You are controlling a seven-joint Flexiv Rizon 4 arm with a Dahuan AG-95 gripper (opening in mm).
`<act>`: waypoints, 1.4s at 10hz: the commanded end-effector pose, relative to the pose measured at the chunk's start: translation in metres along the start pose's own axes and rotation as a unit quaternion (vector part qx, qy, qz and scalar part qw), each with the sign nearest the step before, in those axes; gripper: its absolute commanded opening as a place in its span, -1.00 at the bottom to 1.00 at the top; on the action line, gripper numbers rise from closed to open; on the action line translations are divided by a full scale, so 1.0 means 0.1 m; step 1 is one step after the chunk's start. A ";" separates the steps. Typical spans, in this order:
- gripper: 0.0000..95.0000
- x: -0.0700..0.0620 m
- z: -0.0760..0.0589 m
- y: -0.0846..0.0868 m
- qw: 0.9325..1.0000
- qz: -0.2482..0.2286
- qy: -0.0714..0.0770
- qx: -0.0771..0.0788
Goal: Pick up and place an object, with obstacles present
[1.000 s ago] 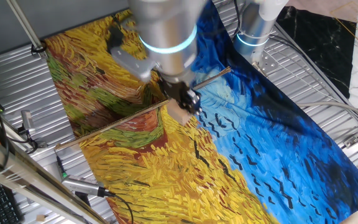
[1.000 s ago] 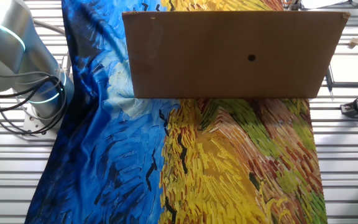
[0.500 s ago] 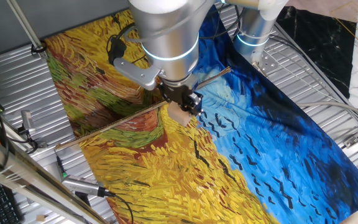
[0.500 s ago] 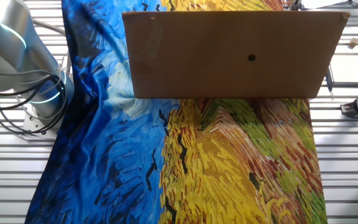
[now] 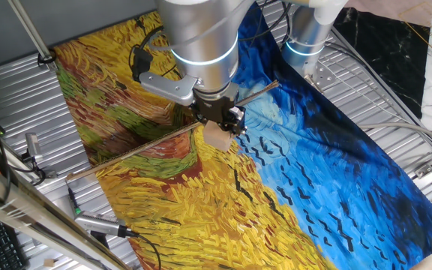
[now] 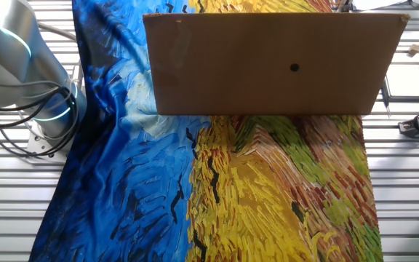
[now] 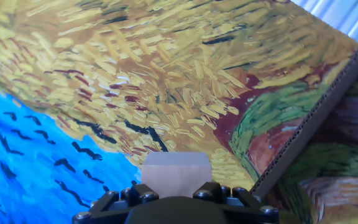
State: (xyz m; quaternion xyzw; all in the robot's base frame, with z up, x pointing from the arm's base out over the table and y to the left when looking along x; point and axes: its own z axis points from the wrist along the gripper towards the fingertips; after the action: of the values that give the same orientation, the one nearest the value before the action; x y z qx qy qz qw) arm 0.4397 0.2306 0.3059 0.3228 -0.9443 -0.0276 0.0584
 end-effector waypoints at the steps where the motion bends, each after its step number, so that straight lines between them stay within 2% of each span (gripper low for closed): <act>1: -1.00 0.00 0.00 0.00 1.000 0.007 0.008 0.002; 3: -1.00 0.00 0.00 0.00 1.000 0.009 0.008 0.001; 4: -1.00 0.00 0.00 0.00 1.000 0.010 0.002 -0.007; 5: -1.00 0.00 0.00 0.00 1.000 0.011 0.002 -0.007; 7: -1.00 -0.12 0.06 0.03 1.000 0.014 0.001 -0.007; 8: -1.00 -0.21 0.16 0.07 1.000 0.017 0.000 -0.004; 12: -1.00 -0.41 0.47 0.17 1.000 0.030 -0.008 0.004; 13: -1.00 -0.51 0.59 0.22 0.999 0.032 -0.011 0.010; 14: -1.00 -0.54 0.62 0.24 0.999 0.032 -0.013 0.011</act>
State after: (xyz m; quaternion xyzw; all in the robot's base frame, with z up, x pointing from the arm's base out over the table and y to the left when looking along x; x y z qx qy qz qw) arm 0.4578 0.2854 0.2380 0.2922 -0.9554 -0.0185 0.0392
